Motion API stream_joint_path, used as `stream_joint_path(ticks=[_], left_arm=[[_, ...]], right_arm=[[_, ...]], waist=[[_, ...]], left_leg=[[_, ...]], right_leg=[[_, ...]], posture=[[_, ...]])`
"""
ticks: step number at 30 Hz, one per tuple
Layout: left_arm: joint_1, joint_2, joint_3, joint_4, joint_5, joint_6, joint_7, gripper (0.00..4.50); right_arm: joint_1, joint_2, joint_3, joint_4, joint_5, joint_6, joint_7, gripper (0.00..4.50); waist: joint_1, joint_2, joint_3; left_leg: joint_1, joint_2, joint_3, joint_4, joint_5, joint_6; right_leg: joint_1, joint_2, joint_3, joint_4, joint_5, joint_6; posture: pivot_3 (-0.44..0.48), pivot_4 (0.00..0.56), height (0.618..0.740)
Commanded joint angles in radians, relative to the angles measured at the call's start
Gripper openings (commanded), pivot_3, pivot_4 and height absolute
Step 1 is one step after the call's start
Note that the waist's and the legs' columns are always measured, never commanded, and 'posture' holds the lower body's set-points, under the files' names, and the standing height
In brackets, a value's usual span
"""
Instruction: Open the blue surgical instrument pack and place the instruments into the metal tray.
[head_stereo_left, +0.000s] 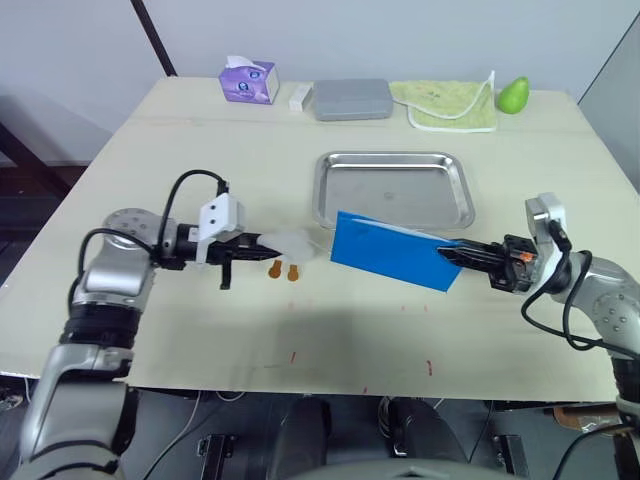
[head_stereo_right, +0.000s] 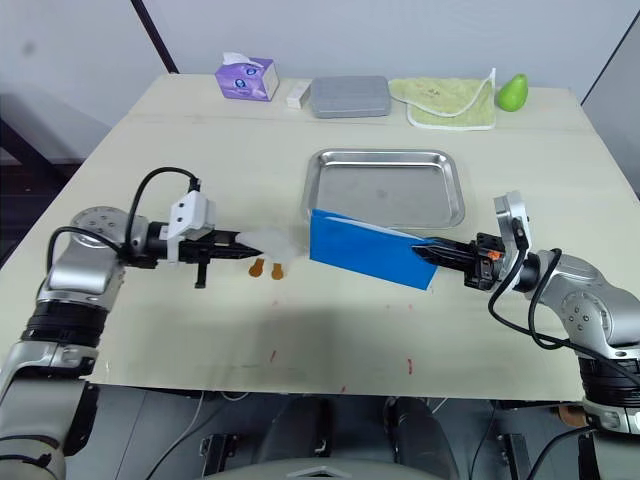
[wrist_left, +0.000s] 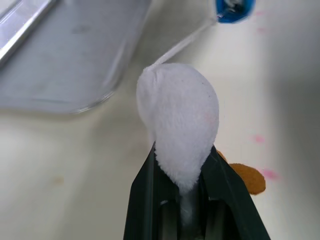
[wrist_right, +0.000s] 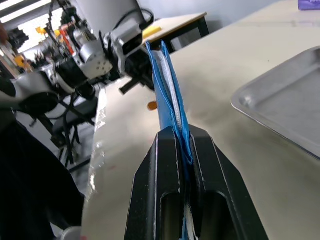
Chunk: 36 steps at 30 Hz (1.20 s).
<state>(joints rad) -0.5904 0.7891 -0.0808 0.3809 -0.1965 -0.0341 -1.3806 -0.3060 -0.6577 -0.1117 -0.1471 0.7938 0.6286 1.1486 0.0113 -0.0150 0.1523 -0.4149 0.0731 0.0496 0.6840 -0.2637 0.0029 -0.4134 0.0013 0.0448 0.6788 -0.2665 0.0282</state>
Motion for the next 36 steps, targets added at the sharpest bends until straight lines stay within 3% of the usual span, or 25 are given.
stream_joint_path(ticks=[1, 7, 15, 16, 18, 25, 28, 32, 36], left_arm=[[-0.027, -0.025, -0.01, 0.033, 0.069, -0.123, 0.072, 0.04], [-0.033, -0.094, -0.035, 0.079, 0.168, -0.329, 0.211, 0.04], [-0.044, -0.115, -0.056, 0.178, 0.25, -0.493, 0.317, 0.04], [-0.045, -0.115, -0.055, 0.191, 0.249, -0.498, 0.322, 0.66], [-0.047, -0.111, -0.055, 0.218, 0.249, -0.514, 0.327, 1.25], [-0.022, -0.049, -0.017, 0.272, 0.188, -0.532, 0.286, 4.44], [0.003, -0.019, 0.024, 0.266, 0.113, -0.475, 0.235, 4.44], [0.081, 0.01, 0.125, 0.162, -0.084, -0.235, 0.131, 4.44], [0.212, 0.027, 0.239, -0.064, -0.366, 0.165, 0.068, 4.44]], right_arm=[[0.011, 0.0, 0.014, -0.025, -0.038, -0.052, 0.016, 0.0], [0.039, -0.011, 0.063, -0.015, -0.135, -0.119, 0.026, 0.0], [0.059, -0.017, 0.098, 0.022, -0.213, -0.172, 0.041, 0.0], [0.061, -0.016, 0.104, 0.028, -0.222, -0.179, 0.043, 0.0], [0.06, -0.012, 0.113, 0.045, -0.239, -0.188, 0.038, 0.0], [0.05, -0.008, 0.11, 0.056, -0.249, -0.193, 0.032, 0.0], [0.048, -0.009, 0.111, 0.057, -0.248, -0.195, 0.035, 0.0], [0.038, -0.011, 0.112, 0.065, -0.247, -0.199, 0.046, 0.0], [0.038, -0.009, 0.114, 0.066, -0.248, -0.212, 0.058, 0.0]], waist=[[0.0, 0.0, 0.0], [0.002, 0.0, 0.0], [0.001, 0.0, 0.0], [0.001, 0.0, 0.0], [0.001, 0.0, 0.0], [0.0, 0.0, 0.0], [0.0, 0.0, 0.0], [-0.004, 0.0, 0.0], [-0.003, 0.0, 0.0]], left_leg=[[0.0, 0.0, 0.0, 0.0, 0.0, 0.0], [0.0, 0.0, 0.0, 0.0, 0.0, 0.0], [0.0, 0.0, 0.0, 0.0, 0.0, 0.0], [0.0, 0.0, 0.0, 0.0, 0.0, 0.0], [0.0, 0.0, 0.0, 0.0, 0.0, 0.0], [0.001, 0.0, 0.0, 0.0, 0.0, 0.0], [0.001, 0.0, 0.0, 0.0, 0.0, 0.0], [0.001, 0.0, 0.0, 0.0, 0.0, 0.0], [0.001, 0.001, 0.0, 0.0, 0.0, 0.0]], right_leg=[[0.0, 0.0, 0.0, 0.0, 0.0, 0.0], [0.0, 0.0, 0.0, 0.0, 0.0, 0.0], [0.0, 0.0, 0.0, 0.001, 0.0, 0.0], [0.0, 0.0, 0.0, 0.001, 0.0, 0.0], [0.0, 0.0, 0.0, 0.001, 0.0, 0.0], [0.0, 0.0, 0.0, 0.001, 0.0, 0.0], [0.0, 0.0, 0.0, 0.001, 0.0, 0.0], [0.0, 0.0, 0.0, 0.001, 0.0, 0.0], [0.0, -0.001, -0.001, 0.002, 0.0, 0.0]], posture=[[0.0, 0.15, 0.738], [0.0, 0.15, 0.738], [0.0, 0.15, 0.738], [0.0, 0.15, 0.738], [0.0, 0.15, 0.738], [0.0, 0.15, 0.738], [0.0, 0.15, 0.738], [0.0, 0.15, 0.738], [0.0, 0.15, 0.738]])
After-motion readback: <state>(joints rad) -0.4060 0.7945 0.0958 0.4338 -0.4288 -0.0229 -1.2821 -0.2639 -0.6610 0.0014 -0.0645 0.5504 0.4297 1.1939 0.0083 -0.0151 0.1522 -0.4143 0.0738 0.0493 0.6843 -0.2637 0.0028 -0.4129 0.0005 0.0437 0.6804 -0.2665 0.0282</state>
